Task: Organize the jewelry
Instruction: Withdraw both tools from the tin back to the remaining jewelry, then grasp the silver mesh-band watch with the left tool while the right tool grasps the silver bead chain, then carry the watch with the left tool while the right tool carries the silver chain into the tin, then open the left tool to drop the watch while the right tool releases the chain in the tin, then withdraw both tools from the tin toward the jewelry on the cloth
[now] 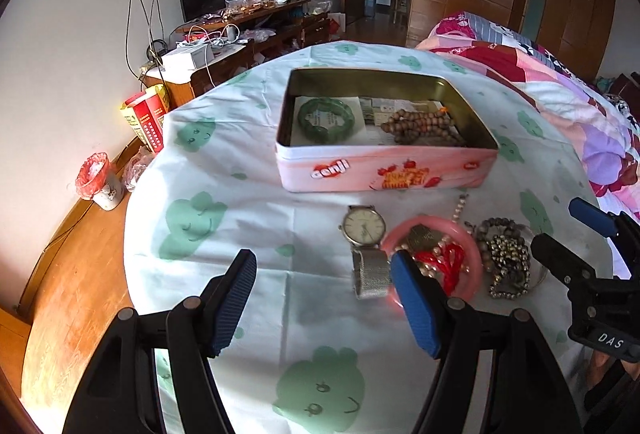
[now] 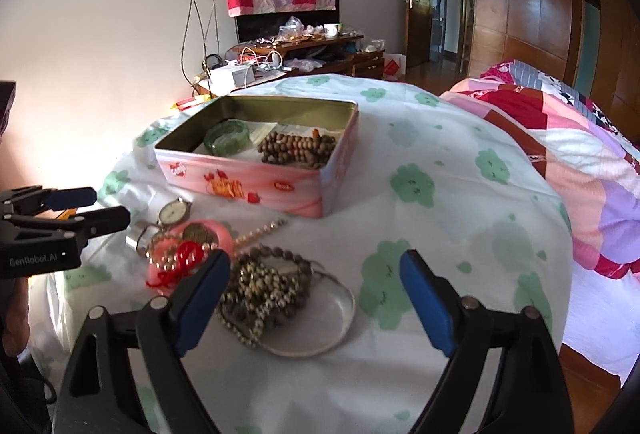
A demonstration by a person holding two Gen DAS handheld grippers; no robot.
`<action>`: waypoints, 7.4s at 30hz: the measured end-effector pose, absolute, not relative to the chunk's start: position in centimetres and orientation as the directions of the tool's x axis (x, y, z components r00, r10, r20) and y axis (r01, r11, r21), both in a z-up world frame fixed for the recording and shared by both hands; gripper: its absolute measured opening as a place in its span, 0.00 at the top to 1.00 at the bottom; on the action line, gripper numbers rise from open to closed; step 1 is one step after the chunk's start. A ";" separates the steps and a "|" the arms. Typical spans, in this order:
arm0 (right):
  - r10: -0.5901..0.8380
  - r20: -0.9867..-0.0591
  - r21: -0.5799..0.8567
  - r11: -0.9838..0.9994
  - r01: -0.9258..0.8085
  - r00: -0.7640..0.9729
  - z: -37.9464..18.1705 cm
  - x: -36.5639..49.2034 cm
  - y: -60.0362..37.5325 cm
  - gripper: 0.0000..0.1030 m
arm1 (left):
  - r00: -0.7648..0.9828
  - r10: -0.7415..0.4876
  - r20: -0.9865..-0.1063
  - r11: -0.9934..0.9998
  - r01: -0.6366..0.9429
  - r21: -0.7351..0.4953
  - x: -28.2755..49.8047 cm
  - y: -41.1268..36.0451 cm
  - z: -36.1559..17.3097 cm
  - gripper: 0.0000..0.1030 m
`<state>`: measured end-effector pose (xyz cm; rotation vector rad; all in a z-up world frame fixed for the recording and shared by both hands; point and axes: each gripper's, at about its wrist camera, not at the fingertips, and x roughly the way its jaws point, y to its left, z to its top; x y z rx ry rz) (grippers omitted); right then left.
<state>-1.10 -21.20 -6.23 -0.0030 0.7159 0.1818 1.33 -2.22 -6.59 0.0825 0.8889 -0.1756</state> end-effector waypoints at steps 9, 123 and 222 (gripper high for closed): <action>0.161 -0.671 0.056 0.984 -0.167 0.724 -7.3 -1.4 -21.0 0.14 | 0.602 -0.121 -0.789 0.982 0.191 -0.005 1.4 -2.3 -8.0 0.32; 0.341 -0.557 0.144 0.938 -0.316 0.757 0.1 6.5 -19.7 0.87 | 0.743 -0.146 -0.653 0.982 0.187 -0.007 9.3 -2.1 -0.1 0.86; 0.115 -0.692 0.009 0.989 -0.150 0.713 -6.1 -0.3 -22.6 0.38 | 0.685 -0.080 -0.724 0.984 0.169 0.052 0.6 -3.0 -5.6 0.26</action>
